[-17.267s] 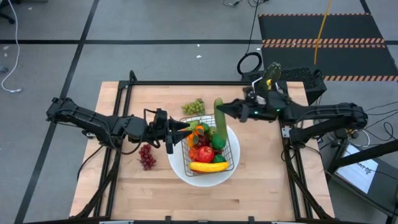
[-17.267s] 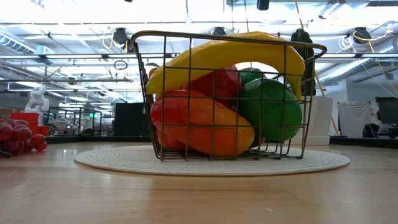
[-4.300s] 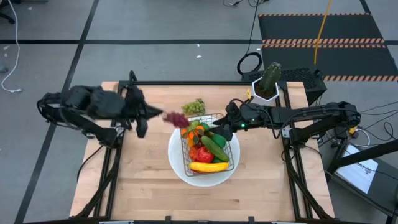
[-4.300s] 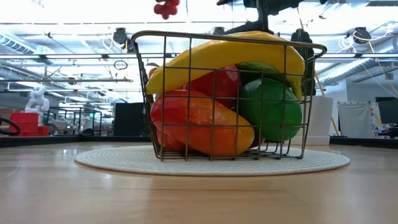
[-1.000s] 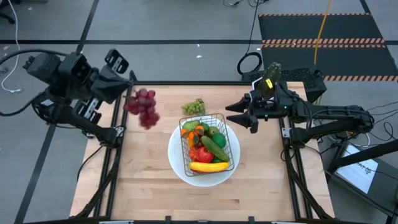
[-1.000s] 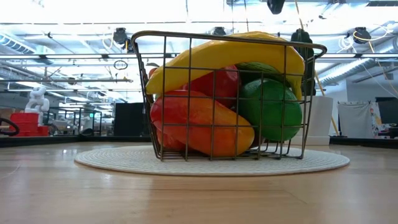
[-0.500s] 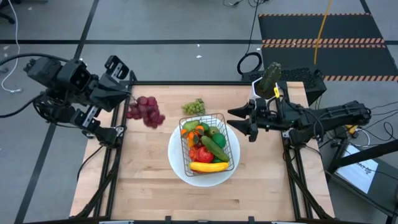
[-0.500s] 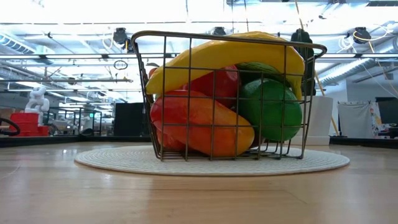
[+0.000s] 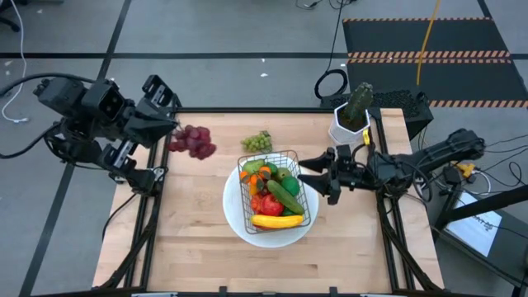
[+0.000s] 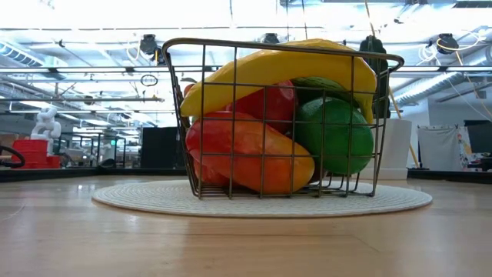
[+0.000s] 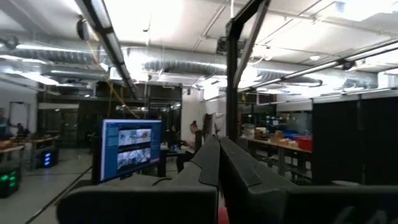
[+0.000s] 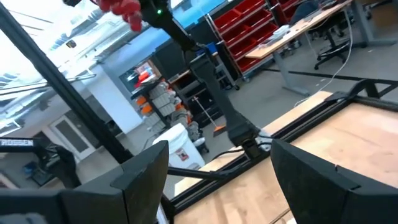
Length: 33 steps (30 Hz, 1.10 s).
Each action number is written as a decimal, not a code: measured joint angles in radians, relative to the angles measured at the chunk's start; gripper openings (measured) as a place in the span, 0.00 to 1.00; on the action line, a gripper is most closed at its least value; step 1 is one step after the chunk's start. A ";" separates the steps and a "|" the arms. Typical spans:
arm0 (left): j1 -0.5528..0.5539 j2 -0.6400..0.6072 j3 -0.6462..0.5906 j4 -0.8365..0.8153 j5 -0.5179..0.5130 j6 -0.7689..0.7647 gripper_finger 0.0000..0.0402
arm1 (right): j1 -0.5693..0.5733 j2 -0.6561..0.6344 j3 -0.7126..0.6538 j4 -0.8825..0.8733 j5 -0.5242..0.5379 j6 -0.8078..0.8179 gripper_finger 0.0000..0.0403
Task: Build produce basket
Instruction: Put the red grapes into the wire basket
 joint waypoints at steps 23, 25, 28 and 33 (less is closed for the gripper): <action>0.000 0.040 0.000 -0.162 -0.299 -0.085 0.01 | 0.047 0.024 0.000 0.008 0.053 0.006 0.68; -0.001 0.061 0.000 -0.167 -0.269 -0.116 0.01 | 0.047 0.021 0.000 0.008 0.052 -0.002 0.68; -0.001 0.105 0.000 -0.170 -0.261 -0.137 0.01 | 0.047 0.010 0.000 -0.012 0.050 -0.020 0.68; 0.009 0.193 0.000 -0.211 -0.260 -0.182 0.01 | 0.047 -0.039 0.000 -0.069 0.050 -0.027 0.68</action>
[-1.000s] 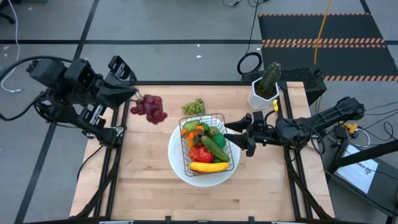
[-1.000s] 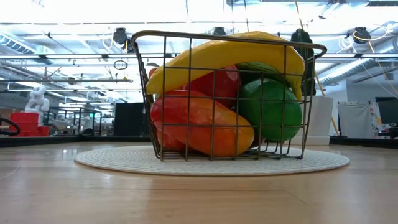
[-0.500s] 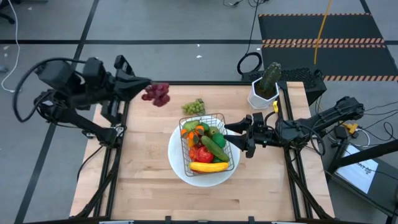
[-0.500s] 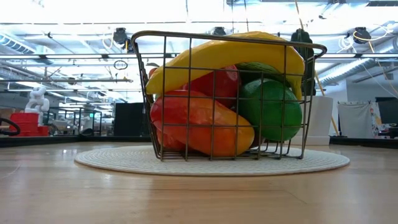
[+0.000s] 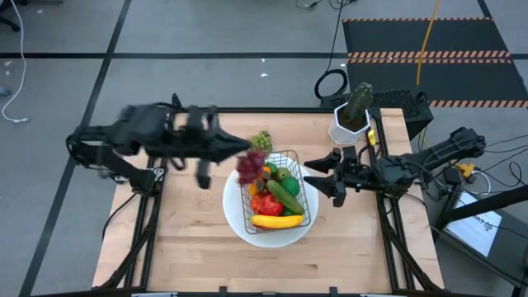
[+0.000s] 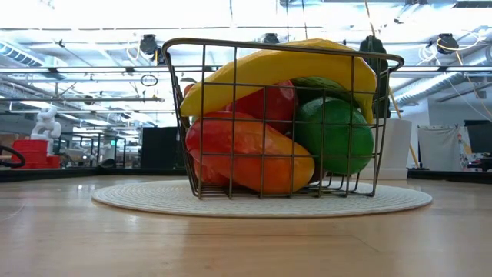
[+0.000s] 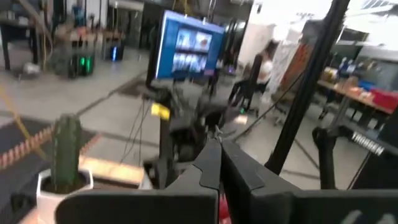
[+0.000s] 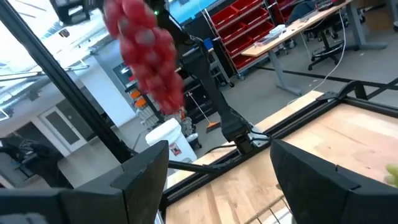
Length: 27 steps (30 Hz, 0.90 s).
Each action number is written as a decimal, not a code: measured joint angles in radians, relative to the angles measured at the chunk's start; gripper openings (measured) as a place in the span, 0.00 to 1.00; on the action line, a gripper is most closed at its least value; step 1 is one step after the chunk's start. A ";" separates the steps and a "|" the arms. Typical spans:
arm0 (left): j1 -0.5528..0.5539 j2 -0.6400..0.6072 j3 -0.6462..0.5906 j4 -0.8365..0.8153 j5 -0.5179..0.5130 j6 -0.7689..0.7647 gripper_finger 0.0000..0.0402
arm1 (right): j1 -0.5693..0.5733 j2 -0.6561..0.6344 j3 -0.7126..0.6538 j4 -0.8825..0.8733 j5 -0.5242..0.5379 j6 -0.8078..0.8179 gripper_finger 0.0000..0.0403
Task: Build produce basket
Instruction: Put the red grapes into the wire basket
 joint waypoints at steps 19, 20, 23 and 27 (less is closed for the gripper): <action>0.185 0.303 0.000 -0.137 0.106 -0.193 0.01 | 0.000 -0.213 0.000 -0.252 0.052 0.014 0.68; 0.194 0.315 0.000 -0.137 0.112 -0.193 0.01 | 0.000 -0.216 0.000 -0.258 0.052 0.020 0.68; 0.220 0.347 0.000 -0.138 0.115 -0.203 0.01 | 0.000 -0.224 0.000 -0.279 0.052 0.047 0.68; 0.248 0.375 0.000 -0.156 0.116 -0.219 0.01 | 0.000 -0.226 0.000 -0.307 0.049 0.073 0.68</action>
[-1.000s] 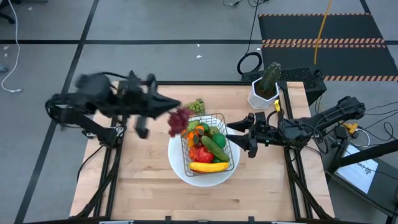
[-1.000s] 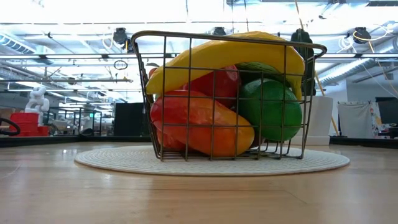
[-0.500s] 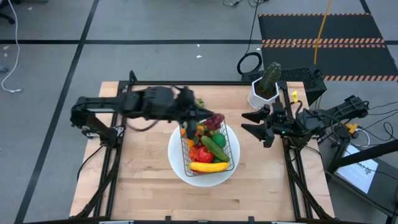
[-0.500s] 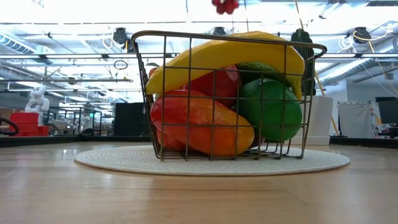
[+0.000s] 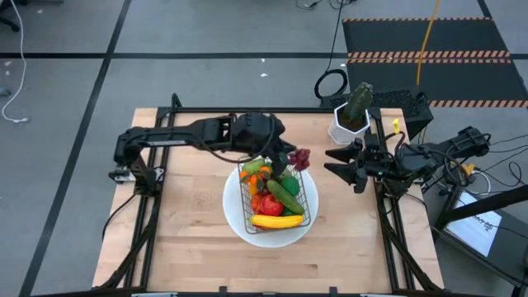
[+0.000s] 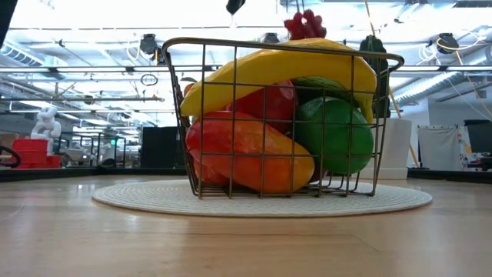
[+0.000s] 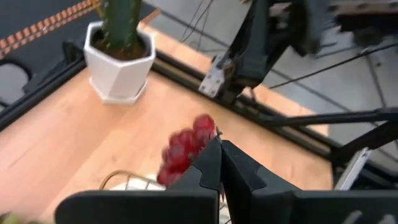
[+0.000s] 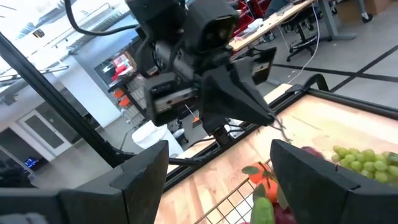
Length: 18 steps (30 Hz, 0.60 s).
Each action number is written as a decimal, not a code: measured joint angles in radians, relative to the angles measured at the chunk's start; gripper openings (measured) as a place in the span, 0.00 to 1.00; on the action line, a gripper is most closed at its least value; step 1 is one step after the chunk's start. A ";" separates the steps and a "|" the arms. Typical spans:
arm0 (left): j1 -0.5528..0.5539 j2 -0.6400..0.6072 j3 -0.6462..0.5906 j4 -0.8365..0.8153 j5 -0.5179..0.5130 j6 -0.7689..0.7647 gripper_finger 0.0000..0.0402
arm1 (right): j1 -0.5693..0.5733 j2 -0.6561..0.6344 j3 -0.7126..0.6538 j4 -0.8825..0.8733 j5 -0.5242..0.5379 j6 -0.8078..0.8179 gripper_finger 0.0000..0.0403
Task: Build produce basket
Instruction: Put the red grapes into the wire basket
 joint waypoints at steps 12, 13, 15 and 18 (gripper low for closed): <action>0.027 0.016 -0.004 -0.081 0.025 0.030 0.01 | 0.000 -0.002 0.000 -0.014 -0.001 0.006 0.68; 0.026 0.016 -0.006 -0.085 0.026 0.033 0.01 | 0.000 -0.002 0.000 -0.015 -0.001 0.005 0.68; 0.026 0.016 -0.006 -0.087 0.029 0.037 0.01 | 0.000 -0.003 0.000 -0.015 -0.001 0.003 0.68; 0.027 0.021 -0.006 -0.082 0.028 0.054 0.01 | 0.000 -0.003 0.000 -0.015 -0.001 -0.007 0.68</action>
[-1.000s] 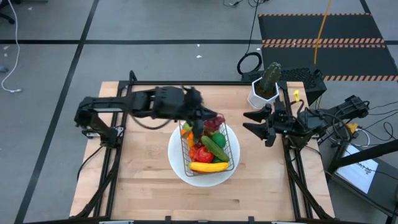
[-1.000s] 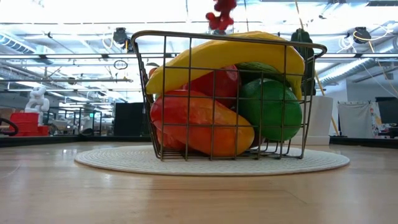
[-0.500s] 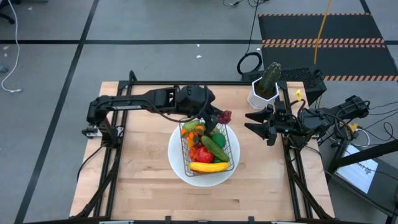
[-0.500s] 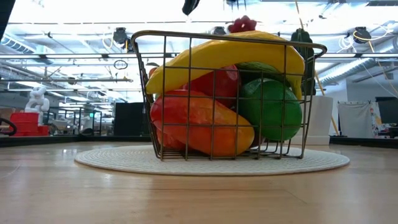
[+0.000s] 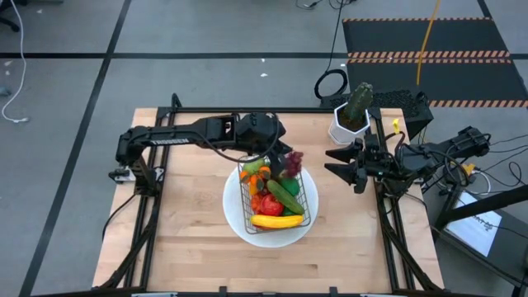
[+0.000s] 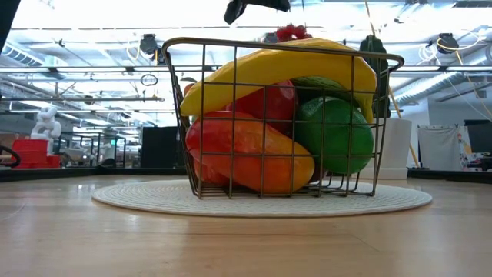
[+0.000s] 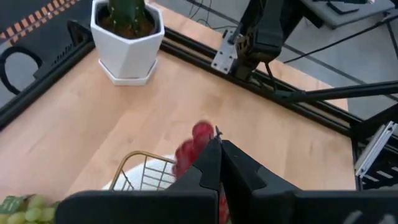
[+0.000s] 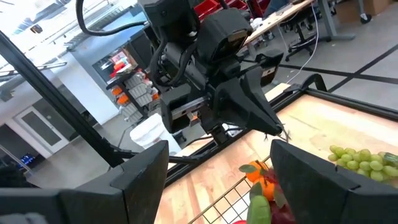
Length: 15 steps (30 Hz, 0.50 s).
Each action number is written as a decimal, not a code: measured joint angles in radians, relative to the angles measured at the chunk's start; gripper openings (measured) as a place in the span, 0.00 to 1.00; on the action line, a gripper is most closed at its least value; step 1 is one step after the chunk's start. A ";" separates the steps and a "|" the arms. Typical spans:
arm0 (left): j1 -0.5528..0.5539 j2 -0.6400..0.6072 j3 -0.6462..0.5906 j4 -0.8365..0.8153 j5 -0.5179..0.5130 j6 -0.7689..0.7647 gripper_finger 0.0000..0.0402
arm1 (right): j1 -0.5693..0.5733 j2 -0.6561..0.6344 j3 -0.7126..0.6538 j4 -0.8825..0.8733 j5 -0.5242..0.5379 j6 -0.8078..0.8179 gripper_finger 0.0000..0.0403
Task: Build produce basket
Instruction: Put the red grapes into the wire basket
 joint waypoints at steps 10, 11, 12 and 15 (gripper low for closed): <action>0.006 0.039 -0.001 -0.117 0.000 0.007 0.01 | 0.000 -0.001 0.000 0.001 0.000 -0.002 0.68; 0.006 0.040 -0.001 -0.129 0.000 0.007 0.01 | 0.000 -0.001 0.000 0.001 0.000 -0.002 0.68; 0.006 0.039 -0.001 -0.150 0.000 0.007 0.01 | 0.000 -0.001 0.000 0.001 0.000 -0.002 0.68; 0.006 0.039 -0.001 -0.202 -0.001 0.010 0.01 | 0.000 -0.002 0.000 0.000 0.000 -0.002 0.68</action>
